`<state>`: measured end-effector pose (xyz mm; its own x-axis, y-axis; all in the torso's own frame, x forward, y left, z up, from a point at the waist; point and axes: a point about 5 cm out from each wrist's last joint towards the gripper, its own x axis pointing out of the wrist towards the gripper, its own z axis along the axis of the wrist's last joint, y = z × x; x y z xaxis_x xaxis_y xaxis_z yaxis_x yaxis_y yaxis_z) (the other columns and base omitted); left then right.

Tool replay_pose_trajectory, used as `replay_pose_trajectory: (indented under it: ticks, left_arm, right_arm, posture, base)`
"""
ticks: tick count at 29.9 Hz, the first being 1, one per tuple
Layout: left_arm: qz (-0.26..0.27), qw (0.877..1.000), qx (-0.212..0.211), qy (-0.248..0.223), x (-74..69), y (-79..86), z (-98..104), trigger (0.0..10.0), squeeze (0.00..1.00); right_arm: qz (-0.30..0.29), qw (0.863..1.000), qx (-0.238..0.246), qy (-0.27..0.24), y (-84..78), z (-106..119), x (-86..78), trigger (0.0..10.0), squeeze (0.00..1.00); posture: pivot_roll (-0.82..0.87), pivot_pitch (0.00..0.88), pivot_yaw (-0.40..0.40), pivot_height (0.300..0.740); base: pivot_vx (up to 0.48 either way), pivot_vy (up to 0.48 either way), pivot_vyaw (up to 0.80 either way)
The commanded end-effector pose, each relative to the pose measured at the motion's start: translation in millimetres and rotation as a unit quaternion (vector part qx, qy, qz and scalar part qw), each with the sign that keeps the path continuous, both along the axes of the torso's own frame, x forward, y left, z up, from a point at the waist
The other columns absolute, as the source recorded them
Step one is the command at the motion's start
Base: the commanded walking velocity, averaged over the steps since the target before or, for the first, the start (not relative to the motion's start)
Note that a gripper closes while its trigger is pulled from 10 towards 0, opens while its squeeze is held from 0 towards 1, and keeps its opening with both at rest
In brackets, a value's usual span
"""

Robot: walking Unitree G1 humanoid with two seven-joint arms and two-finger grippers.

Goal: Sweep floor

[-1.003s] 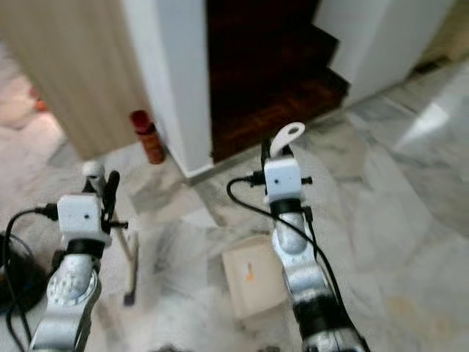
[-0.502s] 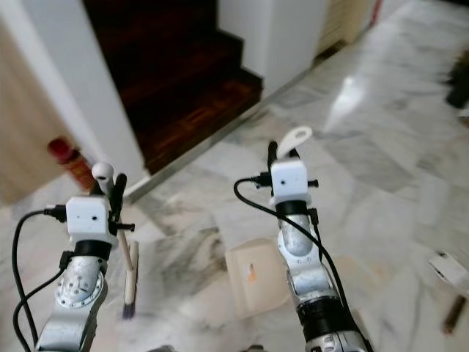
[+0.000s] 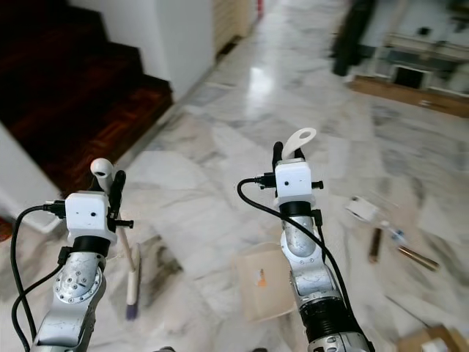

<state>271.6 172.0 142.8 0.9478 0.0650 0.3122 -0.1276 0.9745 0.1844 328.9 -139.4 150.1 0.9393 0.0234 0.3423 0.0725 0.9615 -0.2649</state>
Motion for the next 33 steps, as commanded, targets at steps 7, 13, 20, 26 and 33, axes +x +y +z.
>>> replay_pose_trajectory:
  ticks: [7, 13, 20, 26, 33]
  left_arm:
    - [-0.002, 1.000, 0.015, -0.021, -1.6, 0.4, 7.8, 10.0, 0.00]
    - [0.001, 1.000, 0.019, -0.020, -1.6, -0.2, 7.5, 10.0, 0.00]
    - [0.002, 1.000, 0.012, -0.021, -2.0, 0.7, 7.3, 10.0, 0.00]
    - [0.002, 1.000, 0.013, -0.021, -1.9, 0.9, 7.0, 10.0, 0.00]
    - [-0.001, 1.000, 0.013, -0.021, -1.6, -0.2, 6.9, 10.0, 0.00]
  right_arm:
    - [0.009, 1.000, 0.008, -0.020, 4.1, 10.0, -0.2, 10.0, 0.00]
    - [0.009, 1.000, 0.005, -0.020, 4.1, 10.1, -0.4, 10.0, 0.00]
    - [0.011, 1.000, 0.006, -0.020, 5.0, 10.0, -0.1, 10.0, 0.00]
    - [0.012, 1.000, 0.005, -0.020, 5.3, 9.9, 0.2, 10.0, 0.00]
    - [0.012, 1.000, 0.005, -0.020, 5.2, 10.3, 0.3, 10.0, 0.00]
  posture:
    - [0.10, 0.137, 0.032, 0.740]
    - [0.10, 0.135, 0.028, 0.740]
    - [0.10, 0.135, 0.026, 0.740]
    - [0.10, 0.133, 0.026, 0.740]
    - [0.10, 0.129, 0.026, 0.740]
  base:
    - [0.000, 0.000, -0.80]
    - [0.000, -0.080, -0.80]
    - [0.000, -0.274, -0.80]
    - [0.000, 0.000, -0.80]
    - [0.000, 0.000, -0.80]
